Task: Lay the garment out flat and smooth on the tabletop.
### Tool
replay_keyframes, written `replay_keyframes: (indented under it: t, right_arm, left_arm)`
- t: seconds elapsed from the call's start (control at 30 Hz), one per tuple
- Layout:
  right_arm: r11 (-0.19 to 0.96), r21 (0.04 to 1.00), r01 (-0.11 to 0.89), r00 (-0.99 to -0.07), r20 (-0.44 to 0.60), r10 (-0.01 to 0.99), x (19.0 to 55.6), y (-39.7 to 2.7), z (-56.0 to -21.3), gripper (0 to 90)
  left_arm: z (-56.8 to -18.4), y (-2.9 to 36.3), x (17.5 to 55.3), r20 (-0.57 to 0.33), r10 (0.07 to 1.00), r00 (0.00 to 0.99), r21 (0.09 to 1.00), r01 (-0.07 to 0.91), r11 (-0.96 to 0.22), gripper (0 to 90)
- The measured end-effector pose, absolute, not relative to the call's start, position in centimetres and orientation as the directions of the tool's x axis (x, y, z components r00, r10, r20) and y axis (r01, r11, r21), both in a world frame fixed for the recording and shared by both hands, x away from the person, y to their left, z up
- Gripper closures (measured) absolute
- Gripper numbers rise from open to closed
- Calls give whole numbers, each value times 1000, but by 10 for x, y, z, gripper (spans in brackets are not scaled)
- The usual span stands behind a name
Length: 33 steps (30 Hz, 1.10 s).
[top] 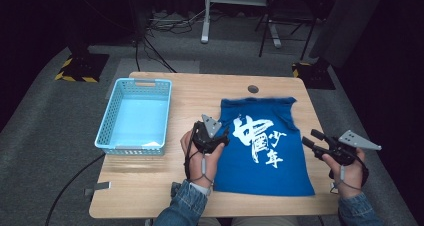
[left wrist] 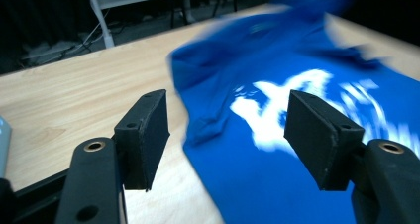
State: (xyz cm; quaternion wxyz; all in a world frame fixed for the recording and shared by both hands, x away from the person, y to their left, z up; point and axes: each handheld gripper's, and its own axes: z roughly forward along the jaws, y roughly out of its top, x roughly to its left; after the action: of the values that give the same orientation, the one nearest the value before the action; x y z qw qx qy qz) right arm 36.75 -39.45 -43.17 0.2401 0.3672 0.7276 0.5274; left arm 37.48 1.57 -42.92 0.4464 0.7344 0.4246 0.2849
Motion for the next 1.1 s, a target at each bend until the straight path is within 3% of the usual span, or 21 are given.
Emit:
replay_keyframes:
  t: [0.2, 0.4, 0.67, 0.77, 0.8, 0.93, 1.1]
  right_arm:
    - [227, 913, 339, -653, 54, 755, 369, -391, -450, 396]
    - [306, 865, 398, -671, 47, 740, 382, -387, -472, 336]
    - [398, 797, 454, -690, 32, 723, 398, -374, -495, 302]
    - [457, 743, 489, -702, 24, 712, 400, -372, -502, 296]
    - [477, 745, 466, -714, -1, 700, 397, -372, -504, 293]
    - [478, 748, 460, -719, -2, 695, 388, -373, -504, 293]
    - [518, 728, 449, -754, -2, 656, 359, -377, -502, 293]
  left_arm:
    - [-459, 10, 377, 3, 830, 558, 836, 454, -308, 334]
    - [-479, 0, 381, 10, 789, 615, 791, 478, -382, 331]
    - [-498, -11, 386, 81, 740, 668, 718, 475, -508, 325]
    - [-500, -11, 384, 50, 732, 680, 710, 490, -505, 357]
    - [-499, -11, 381, 28, 729, 684, 704, 504, -500, 438]
    - [-497, -13, 369, 42, 708, 705, 692, 491, -530, 484]
    - [-492, -20, 329, 42, 612, 790, 648, 445, -619, 506]
